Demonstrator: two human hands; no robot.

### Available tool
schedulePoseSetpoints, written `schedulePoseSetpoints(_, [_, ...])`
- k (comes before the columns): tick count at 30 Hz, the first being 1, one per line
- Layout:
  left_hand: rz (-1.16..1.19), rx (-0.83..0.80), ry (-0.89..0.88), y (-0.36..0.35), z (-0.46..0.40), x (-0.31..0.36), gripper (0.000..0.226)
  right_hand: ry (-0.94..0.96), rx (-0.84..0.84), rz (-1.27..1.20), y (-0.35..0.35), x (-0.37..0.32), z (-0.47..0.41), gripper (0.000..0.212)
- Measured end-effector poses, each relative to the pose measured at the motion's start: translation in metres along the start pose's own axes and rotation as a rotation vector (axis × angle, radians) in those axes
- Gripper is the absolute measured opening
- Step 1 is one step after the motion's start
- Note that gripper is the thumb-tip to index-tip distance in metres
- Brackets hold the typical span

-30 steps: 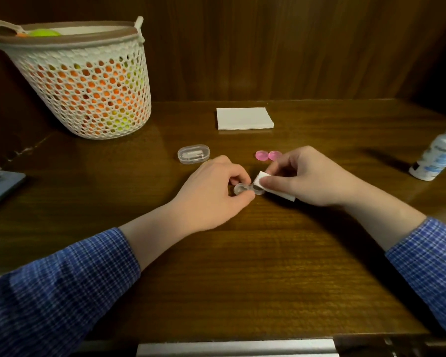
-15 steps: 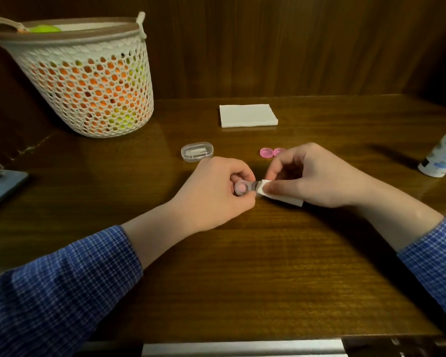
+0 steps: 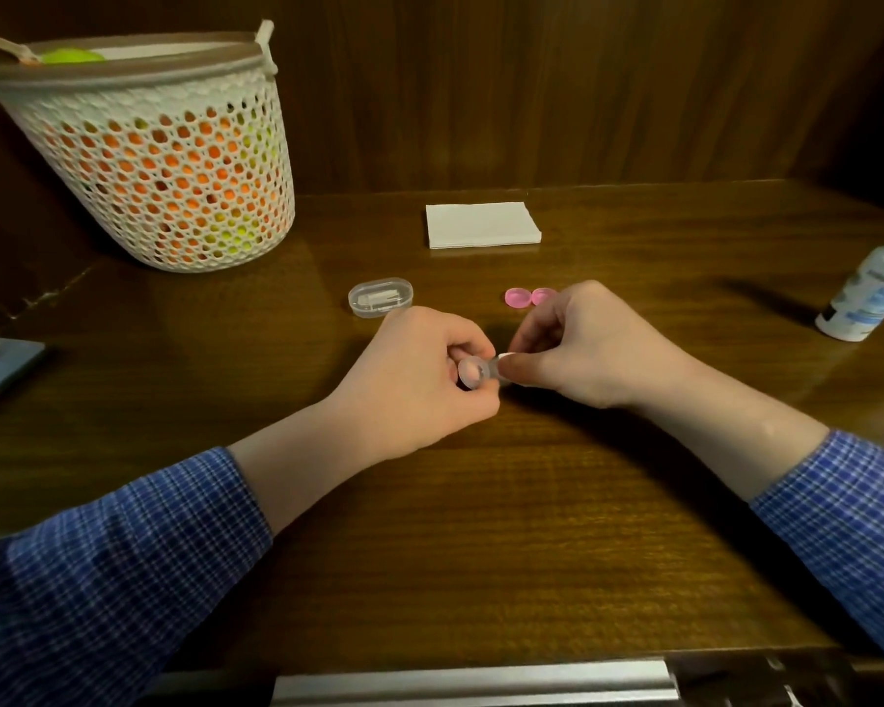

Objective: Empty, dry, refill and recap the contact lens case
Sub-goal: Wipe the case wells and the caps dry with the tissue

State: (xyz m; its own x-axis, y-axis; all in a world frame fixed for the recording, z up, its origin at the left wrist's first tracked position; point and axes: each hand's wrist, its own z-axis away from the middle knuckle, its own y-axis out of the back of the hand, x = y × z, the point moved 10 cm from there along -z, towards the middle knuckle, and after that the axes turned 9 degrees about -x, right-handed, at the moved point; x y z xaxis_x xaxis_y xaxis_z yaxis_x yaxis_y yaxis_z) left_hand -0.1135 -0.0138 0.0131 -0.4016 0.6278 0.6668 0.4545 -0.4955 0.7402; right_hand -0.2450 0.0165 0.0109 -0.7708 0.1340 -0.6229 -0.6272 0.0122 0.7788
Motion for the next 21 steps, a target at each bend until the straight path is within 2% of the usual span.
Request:
schedulePoseSetpoints(5, [0.046,0.008,-0.06,0.003,0.002,0.002,0.029,0.053,-0.04,0.018,-0.001,-0.004,0.006,0.016])
schedulePoseSetpoints(10, [0.333,0.077,-0.152,0.02,0.001,0.001,0.035,0.038,-0.053,-0.369,0.007,0.002,0.01,0.019])
schedulePoseSetpoints(12, [0.417,0.071,-0.17,0.022,0.0,0.0,0.036,0.007,-0.059,-0.437,0.007,0.006,0.01,0.021])
schedulePoseSetpoints(17, [0.459,0.012,-0.181,0.018,-0.002,0.001,0.034,0.024,-0.074,-0.447,0.007,0.002,0.012,0.017])
schedulePoseSetpoints(21, [0.432,-0.025,-0.183,0.012,0.0,0.0,0.031,0.109,-0.049,-0.329,0.008,-0.012,0.019,0.012])
